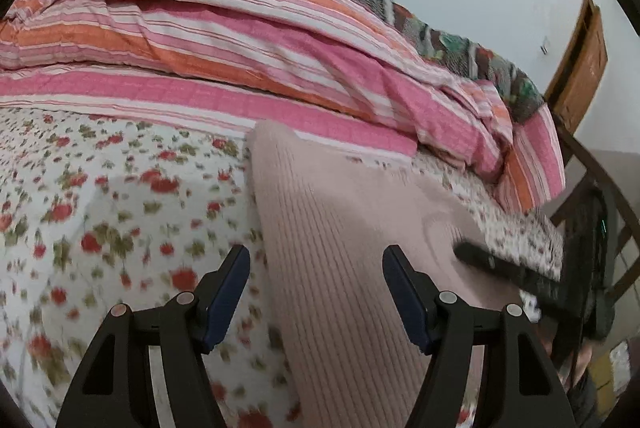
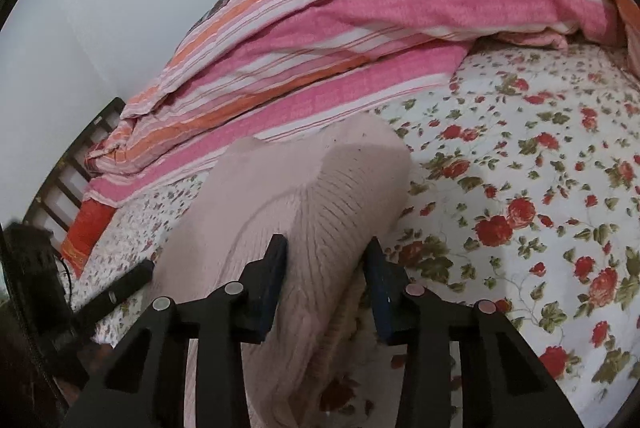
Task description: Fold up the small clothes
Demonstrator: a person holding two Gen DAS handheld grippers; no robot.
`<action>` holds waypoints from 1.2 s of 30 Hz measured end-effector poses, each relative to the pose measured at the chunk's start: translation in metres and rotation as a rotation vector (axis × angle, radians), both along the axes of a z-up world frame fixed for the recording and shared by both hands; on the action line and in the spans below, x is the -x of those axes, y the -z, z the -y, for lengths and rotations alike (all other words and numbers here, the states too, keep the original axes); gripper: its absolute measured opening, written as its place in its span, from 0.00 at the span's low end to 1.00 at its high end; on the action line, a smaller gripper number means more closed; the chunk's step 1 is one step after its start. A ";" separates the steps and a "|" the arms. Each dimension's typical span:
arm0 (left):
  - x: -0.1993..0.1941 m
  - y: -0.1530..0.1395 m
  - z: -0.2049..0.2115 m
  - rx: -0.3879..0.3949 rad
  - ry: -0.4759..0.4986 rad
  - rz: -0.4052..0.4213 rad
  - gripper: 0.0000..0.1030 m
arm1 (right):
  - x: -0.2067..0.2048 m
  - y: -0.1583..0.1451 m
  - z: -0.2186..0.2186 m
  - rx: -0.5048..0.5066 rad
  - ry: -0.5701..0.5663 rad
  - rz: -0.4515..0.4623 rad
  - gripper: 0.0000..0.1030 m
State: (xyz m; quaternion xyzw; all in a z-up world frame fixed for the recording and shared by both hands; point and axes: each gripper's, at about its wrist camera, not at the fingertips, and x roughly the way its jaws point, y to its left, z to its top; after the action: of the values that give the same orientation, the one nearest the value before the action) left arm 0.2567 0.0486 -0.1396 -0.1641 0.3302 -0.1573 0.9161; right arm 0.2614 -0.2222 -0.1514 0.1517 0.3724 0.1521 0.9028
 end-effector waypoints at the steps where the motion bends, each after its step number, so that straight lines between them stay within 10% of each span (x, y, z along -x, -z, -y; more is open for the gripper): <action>1: -0.010 0.000 -0.004 0.015 -0.003 -0.013 0.65 | 0.003 -0.002 -0.002 0.024 -0.004 0.009 0.34; 8: -0.081 0.030 -0.015 0.115 -0.004 -0.158 0.61 | 0.007 -0.002 -0.004 0.061 -0.011 0.008 0.33; 14: -0.112 0.047 -0.018 0.160 -0.030 -0.192 0.28 | 0.004 -0.003 -0.010 0.118 -0.021 0.007 0.32; 28: -0.058 0.015 0.013 -0.193 -0.064 -0.037 0.45 | -0.001 -0.004 0.000 0.077 -0.016 -0.002 0.39; 36: -0.001 0.006 0.006 -0.199 -0.072 0.006 0.54 | 0.001 -0.011 -0.007 0.129 0.001 0.054 0.40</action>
State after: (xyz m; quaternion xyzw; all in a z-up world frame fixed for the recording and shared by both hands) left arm 0.2577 0.0422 -0.1459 -0.0836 0.3353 -0.0914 0.9340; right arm 0.2599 -0.2151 -0.1400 0.0894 0.3567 0.1315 0.9206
